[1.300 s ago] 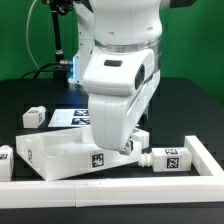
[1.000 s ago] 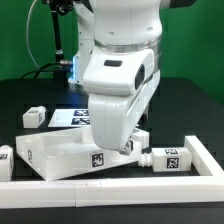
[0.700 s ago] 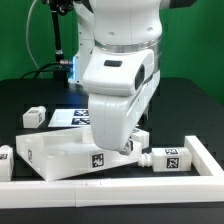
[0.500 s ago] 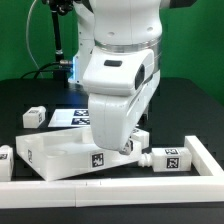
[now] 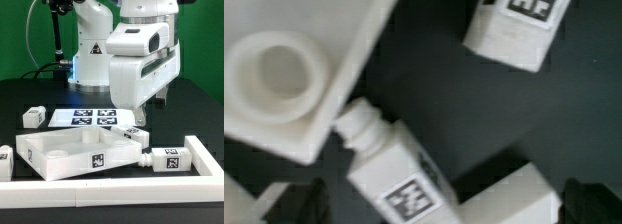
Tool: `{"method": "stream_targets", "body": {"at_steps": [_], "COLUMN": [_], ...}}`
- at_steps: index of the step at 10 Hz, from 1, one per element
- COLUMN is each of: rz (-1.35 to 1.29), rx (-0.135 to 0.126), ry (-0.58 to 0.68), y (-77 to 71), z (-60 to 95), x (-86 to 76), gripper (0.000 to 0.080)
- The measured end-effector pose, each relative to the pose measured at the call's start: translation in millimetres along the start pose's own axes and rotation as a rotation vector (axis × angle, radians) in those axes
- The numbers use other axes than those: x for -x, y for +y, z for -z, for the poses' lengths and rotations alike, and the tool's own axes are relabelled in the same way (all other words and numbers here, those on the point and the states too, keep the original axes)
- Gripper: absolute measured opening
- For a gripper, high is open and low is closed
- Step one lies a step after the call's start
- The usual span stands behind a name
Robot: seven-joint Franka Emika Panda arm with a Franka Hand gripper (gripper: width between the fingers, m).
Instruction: Assemble one leg
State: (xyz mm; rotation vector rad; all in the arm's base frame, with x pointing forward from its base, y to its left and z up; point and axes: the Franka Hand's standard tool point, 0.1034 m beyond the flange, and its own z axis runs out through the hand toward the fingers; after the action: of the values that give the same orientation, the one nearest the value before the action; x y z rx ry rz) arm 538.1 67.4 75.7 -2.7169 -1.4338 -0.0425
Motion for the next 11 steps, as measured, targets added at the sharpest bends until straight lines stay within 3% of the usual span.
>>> {"method": "stream_targets", "body": {"at_steps": [1,5,7,9,11], "rz": [-0.004,-0.012,-0.068,-0.069,-0.076], "rx": [-0.017,-0.013,-0.023,-0.015,-0.022], "ry": [-0.014,-0.01,-0.022,-0.011,-0.014], "y": [-0.4,0.7,-17.6,-31.6,-31.2], "z": [-0.2,-1.9,-15.9,-31.1,-44.4], "x": [3.2,2.8,13.7,17.9,28.6], "gripper": [0.065,0.065,0.065,0.065,0.065]}}
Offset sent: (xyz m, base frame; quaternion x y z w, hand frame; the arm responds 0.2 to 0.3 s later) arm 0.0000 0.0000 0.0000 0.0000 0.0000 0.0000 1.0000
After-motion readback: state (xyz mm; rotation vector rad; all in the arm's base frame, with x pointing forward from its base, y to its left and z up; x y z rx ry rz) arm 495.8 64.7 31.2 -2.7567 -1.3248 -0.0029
